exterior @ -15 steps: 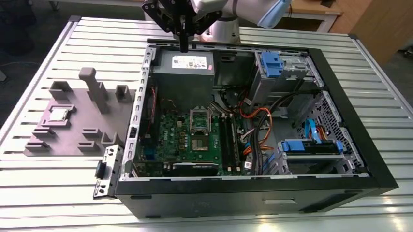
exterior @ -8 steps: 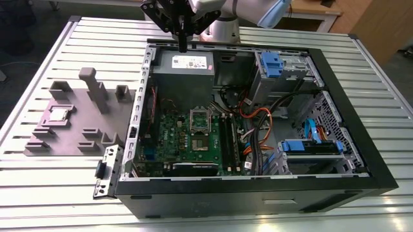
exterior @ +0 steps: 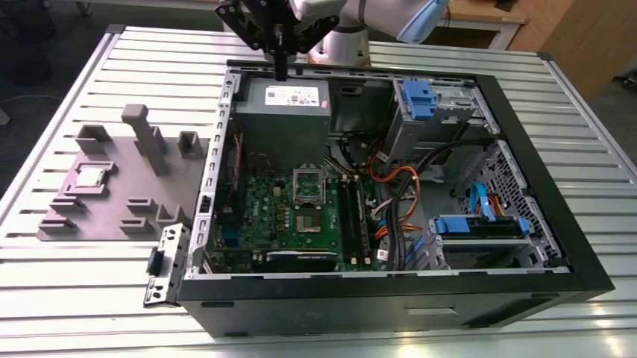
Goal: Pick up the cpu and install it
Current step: 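Reach for the cpu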
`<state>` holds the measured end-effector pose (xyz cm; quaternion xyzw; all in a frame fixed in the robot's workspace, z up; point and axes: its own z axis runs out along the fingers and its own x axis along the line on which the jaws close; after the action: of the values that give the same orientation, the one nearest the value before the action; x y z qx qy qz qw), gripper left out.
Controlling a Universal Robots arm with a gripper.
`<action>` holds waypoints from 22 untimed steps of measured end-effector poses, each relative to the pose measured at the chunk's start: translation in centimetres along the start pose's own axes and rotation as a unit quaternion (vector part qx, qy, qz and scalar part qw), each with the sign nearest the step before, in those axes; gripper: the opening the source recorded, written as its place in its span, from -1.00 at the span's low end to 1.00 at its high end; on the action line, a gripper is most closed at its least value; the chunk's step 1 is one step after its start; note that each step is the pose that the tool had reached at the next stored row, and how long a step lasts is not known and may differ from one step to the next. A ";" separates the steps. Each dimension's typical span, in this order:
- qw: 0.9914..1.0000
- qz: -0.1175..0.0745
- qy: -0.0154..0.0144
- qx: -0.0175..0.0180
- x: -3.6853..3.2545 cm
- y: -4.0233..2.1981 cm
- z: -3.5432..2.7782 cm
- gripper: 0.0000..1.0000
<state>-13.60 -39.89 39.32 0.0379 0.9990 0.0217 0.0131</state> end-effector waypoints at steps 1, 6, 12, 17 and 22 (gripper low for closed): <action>1.000 0.000 0.000 0.000 0.02 0.00 0.00 -0.79; 1.000 0.000 0.000 0.000 0.11 -0.01 -0.01 -0.79; 1.000 0.000 0.000 0.000 0.25 -0.02 -0.01 -0.79; 1.000 0.000 0.000 0.000 0.40 -0.03 -0.01 -0.79; 1.000 0.000 0.000 0.000 0.57 -0.04 -0.02 -0.79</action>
<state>-14.17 -39.89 39.32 0.0378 0.9990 0.0217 0.0131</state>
